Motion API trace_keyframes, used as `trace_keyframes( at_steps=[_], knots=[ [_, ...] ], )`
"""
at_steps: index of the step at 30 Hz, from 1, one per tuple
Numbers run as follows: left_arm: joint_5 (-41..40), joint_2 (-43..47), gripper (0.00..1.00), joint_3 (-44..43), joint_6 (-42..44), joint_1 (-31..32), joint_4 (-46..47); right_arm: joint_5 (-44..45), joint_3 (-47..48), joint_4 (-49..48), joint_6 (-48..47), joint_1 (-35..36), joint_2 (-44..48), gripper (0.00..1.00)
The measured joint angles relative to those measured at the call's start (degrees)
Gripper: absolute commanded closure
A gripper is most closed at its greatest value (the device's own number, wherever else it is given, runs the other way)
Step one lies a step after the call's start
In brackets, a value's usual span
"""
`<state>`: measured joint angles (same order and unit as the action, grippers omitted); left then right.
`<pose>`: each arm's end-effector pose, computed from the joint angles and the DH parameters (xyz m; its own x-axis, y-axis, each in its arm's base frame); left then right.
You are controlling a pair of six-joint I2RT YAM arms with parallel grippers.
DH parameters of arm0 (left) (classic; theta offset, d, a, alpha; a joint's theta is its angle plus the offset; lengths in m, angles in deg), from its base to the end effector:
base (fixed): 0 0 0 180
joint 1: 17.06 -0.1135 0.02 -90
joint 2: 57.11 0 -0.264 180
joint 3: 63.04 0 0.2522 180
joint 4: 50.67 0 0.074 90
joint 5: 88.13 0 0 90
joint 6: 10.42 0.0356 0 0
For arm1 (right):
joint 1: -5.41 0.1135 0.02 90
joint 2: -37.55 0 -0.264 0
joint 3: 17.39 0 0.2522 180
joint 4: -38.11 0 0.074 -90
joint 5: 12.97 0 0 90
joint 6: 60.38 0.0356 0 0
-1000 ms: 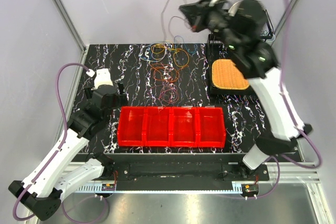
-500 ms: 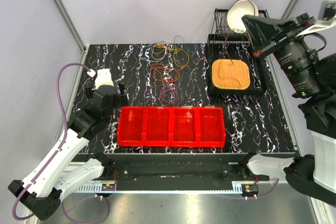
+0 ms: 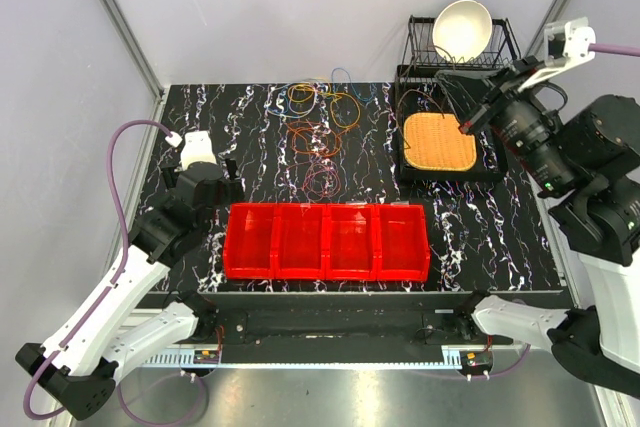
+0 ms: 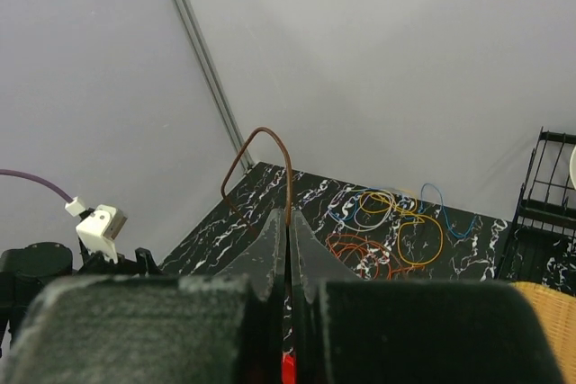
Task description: Untangle the cables
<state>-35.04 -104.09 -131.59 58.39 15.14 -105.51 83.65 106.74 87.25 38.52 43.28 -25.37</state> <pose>0.1469 -0.0672 0.3430 -0.4332 -0.0687 -0.8987 -0.1667 0.9860 0.0050 0.1037 0.0755 0.5925 0.0825 0.2588 -0.9624 -0.5401 0.8232 0.1751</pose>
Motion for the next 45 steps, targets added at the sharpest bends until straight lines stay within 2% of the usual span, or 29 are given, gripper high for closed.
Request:
trace_keyframes(
  at_steps=[10,19,30,33,45],
  knots=[
    [0.0,0.0,0.04,0.0,0.0,0.2,0.0,0.0,-6.4,-1.1,2.0,0.0,5.2,1.0],
    [0.0,0.0,0.04,0.0,0.0,0.4,0.0,0.0,-8.3,-1.2,3.4,0.0,5.5,1.0],
    [0.0,0.0,0.04,0.0,0.2,0.5,0.0,-0.2,3.4,0.0,3.3,0.0,4.6,1.0],
    [0.0,0.0,0.04,0.0,0.2,0.5,0.0,-0.2,3.9,0.0,3.3,0.0,5.2,1.0],
    [-0.1,0.0,0.04,0.0,0.2,0.9,0.0,0.0,-10.2,0.1,4.0,0.0,8.1,1.0]
  ],
)
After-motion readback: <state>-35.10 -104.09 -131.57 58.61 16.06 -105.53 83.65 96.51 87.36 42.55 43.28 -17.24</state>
